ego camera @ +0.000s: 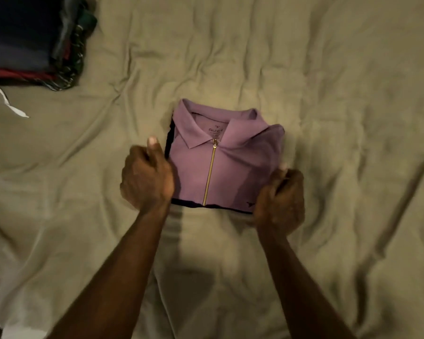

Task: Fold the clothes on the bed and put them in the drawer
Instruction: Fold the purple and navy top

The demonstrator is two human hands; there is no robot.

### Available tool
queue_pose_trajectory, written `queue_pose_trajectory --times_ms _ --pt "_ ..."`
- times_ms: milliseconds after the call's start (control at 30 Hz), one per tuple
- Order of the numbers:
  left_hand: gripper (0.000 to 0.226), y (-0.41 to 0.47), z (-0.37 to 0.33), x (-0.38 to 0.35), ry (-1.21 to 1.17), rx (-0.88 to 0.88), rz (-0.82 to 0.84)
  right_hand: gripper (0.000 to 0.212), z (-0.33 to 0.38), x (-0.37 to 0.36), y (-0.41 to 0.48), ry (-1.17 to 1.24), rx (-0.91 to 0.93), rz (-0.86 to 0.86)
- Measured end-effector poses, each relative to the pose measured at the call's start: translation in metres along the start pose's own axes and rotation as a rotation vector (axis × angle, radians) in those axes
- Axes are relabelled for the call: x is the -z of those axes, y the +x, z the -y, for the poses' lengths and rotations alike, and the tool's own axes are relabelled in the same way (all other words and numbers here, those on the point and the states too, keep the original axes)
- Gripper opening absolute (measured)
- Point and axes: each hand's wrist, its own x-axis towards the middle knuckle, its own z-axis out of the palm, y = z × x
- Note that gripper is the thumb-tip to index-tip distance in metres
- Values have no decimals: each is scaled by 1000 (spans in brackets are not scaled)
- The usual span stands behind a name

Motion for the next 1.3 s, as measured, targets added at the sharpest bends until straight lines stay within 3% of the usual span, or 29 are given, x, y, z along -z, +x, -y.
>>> queue_pose_trajectory --times_ms 133,233,367,500,567,667,800,900,1033,1100,1167,1300 --pt "58 -47 27 10 93 -109 222 57 -10 -3 -33 -90 73 183" --pt "64 -12 36 11 117 -211 197 59 -22 -3 -4 -116 162 178" --pt "68 -2 46 13 221 -329 337 48 -34 11 8 -178 255 327" --pt "67 -10 24 11 -107 -98 191 58 -8 16 14 74 58 299" --pt "70 -2 7 4 -166 31 324 64 3 7 27 143 -119 427" --pt "54 12 -9 -3 -394 216 586 74 16 -5 40 295 -313 635" --pt "21 40 -7 9 -803 336 836 39 43 1 44 633 -436 895" --pt "29 73 -9 29 -969 280 877 39 78 7 43 811 -386 957" --pt "34 159 -38 57 -1160 86 795 40 162 -11 61 914 -103 876" --pt "36 207 -60 60 -1152 -25 742 37 207 -34 79 881 -1 809" --pt "31 258 -78 44 -1081 -82 687 33 248 -70 101 875 -21 776" --pt "62 326 -67 -6 -524 -123 703 48 266 -132 112 538 -111 862"
